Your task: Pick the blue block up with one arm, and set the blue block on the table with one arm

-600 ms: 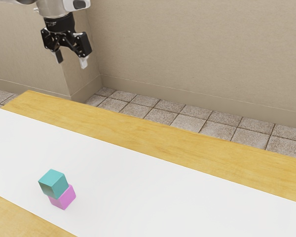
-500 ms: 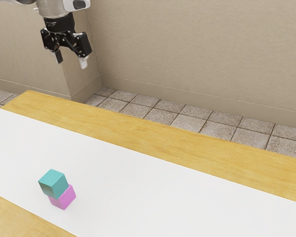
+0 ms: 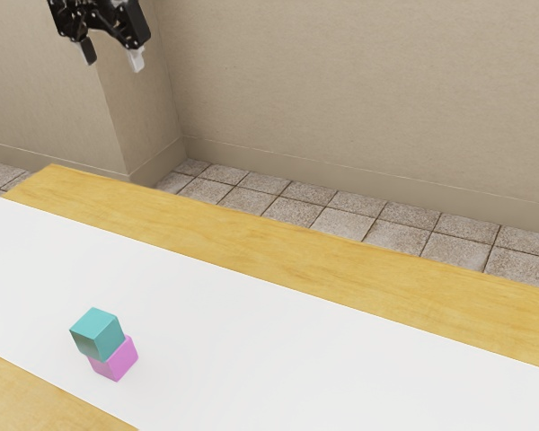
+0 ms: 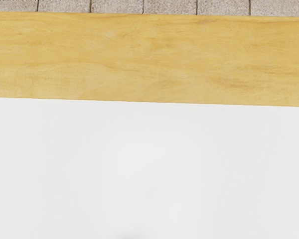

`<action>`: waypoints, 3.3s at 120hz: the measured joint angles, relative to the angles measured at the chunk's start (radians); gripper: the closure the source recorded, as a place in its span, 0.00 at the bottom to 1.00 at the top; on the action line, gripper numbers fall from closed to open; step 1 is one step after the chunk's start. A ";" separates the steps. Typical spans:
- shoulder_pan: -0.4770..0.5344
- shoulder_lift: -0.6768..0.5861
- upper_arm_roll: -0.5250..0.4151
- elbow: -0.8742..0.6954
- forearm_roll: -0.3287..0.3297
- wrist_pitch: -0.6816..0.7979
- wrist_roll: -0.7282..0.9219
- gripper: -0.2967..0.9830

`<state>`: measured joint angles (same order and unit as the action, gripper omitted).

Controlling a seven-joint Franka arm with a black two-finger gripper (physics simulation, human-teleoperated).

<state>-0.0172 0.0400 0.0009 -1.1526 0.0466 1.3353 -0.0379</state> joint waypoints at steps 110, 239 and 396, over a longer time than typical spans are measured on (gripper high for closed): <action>0.109 -0.617 -0.100 -1.367 -0.057 0.611 0.064 0.23; 0.227 -0.560 -0.101 -1.593 -0.060 0.911 0.403 0.23; 0.281 -0.321 -0.101 -1.532 -0.075 1.016 0.344 0.34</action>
<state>0.2634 -0.2815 -0.0997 -2.6849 -0.0285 2.3515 0.3062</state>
